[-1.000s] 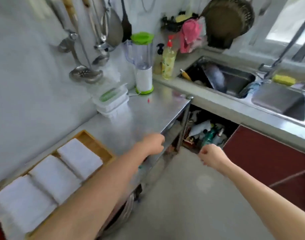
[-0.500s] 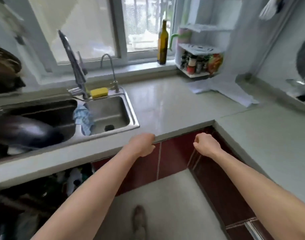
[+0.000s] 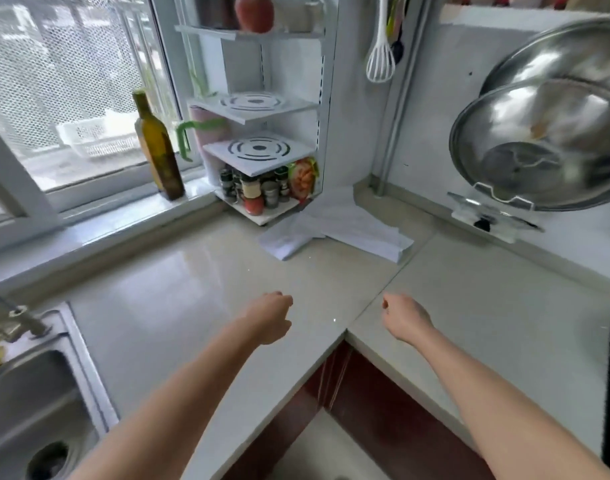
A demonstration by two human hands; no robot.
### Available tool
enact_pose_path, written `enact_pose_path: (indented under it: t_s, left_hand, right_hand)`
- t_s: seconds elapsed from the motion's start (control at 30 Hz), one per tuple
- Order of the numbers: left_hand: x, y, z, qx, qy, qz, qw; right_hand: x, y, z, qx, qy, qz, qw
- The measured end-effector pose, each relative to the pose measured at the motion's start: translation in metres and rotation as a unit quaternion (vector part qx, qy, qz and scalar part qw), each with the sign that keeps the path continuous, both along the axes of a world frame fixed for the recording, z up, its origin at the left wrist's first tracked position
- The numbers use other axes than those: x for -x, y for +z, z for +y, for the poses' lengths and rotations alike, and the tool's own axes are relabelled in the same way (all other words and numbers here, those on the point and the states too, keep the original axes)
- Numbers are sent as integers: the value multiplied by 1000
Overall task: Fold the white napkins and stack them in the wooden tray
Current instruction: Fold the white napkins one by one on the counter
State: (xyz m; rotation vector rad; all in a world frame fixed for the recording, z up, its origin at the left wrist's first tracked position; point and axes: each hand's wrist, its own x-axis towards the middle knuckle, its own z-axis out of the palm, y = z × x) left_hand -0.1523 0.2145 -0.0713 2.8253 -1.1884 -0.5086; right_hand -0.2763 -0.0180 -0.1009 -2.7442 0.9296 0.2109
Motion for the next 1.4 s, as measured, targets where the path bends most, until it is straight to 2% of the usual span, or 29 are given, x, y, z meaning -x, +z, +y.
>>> enact_pose_path:
  t_s: [0.37,0.53,0.63,0.8,0.97,1.07,1.13,1.27,1.4]
  left_hand:
    - [-155,-40,-163,60,85,-25,994]
    - [-204,-49,-216,95,118,-17,988]
    - [-225,-61,-239,87,119,-16,989]
    - [-251,-82,-268,61,106,-24,992]
    - [-263,-101,-287,42,116,-37,992]
    - [-266,-110,-289,-6,93,-41,995]
    - [-268,-113,-291,-36,90,-42,994]
    - [-267,-115,-288,-69,97,-57,991]
    - [-258,-115,-275,-62,93,-79,991]
  right_hand:
    - [-206,-32,-161,5,132,8,991]
    - [-270,-60,-210,-22,126,80,989]
    - [-283,-86,-235,-19,99,104,989]
    - [-291,-112,-265,21,85,45,995]
    - [-288,-111,-260,-99,136,17,986]
    - [-286,-111,-255,-58,160,16,985]
    - [-287,-110,-260,-39,126,41,990]
    - [-287,-107,-268,-111,89,55,988]
    - [-271,-102,-260,-130,164,54,976]
